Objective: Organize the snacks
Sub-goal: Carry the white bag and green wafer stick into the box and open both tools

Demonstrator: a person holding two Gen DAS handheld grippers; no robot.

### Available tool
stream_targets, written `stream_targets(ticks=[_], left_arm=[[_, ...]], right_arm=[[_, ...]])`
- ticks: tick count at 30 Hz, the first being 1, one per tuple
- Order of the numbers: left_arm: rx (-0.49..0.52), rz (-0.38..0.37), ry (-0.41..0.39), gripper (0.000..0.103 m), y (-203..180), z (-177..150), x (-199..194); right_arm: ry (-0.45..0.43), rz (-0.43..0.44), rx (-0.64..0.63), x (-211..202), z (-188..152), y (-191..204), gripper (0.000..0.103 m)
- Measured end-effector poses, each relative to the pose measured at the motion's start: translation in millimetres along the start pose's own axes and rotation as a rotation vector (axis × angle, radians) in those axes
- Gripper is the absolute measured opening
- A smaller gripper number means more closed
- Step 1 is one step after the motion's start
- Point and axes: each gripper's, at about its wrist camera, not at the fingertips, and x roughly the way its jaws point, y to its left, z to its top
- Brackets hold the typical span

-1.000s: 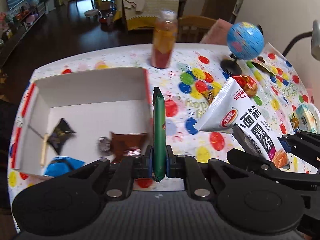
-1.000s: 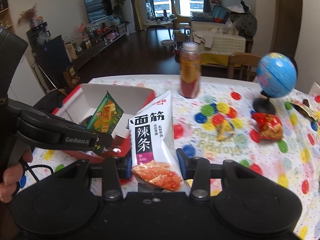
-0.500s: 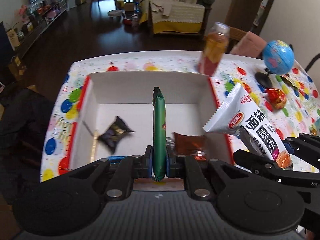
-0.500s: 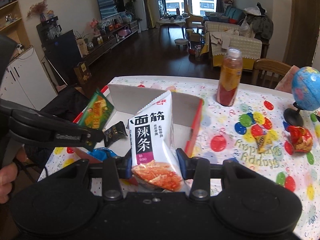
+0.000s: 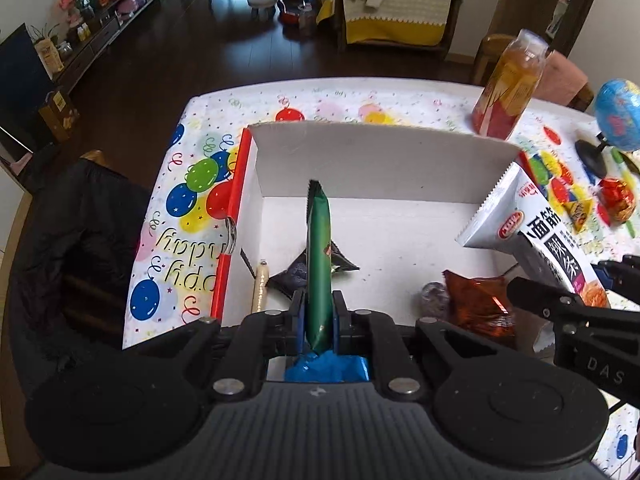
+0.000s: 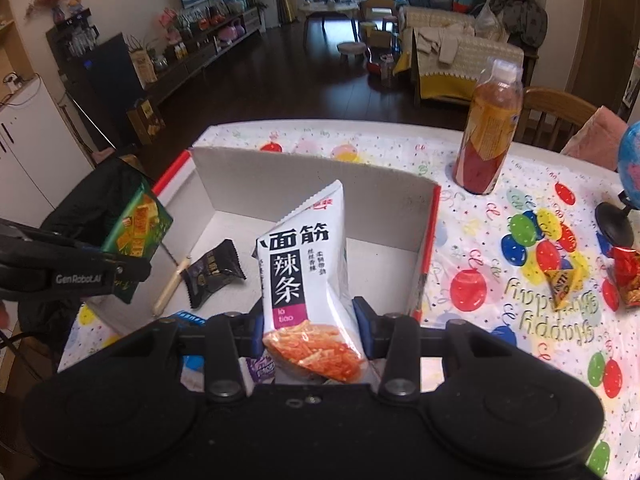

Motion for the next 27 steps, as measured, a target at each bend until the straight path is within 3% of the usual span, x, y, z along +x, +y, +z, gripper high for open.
stream_targets(ticks=[13, 23, 27], left_arm=[[0.013, -0.001, 0.076, 0.012, -7, 9, 41], [0.025, -0.006, 0.085, 0.012, -16, 0, 43], [0.028, -0.011, 0.071, 0.012, -19, -3, 37]], right_arm=[[0.099, -0.046, -0.03, 55, 5, -2, 0.041], [0.107, -0.038, -0.021, 56, 4, -6, 0.044], [0.1, -0.028, -0.019, 47, 0, -7, 0.051]])
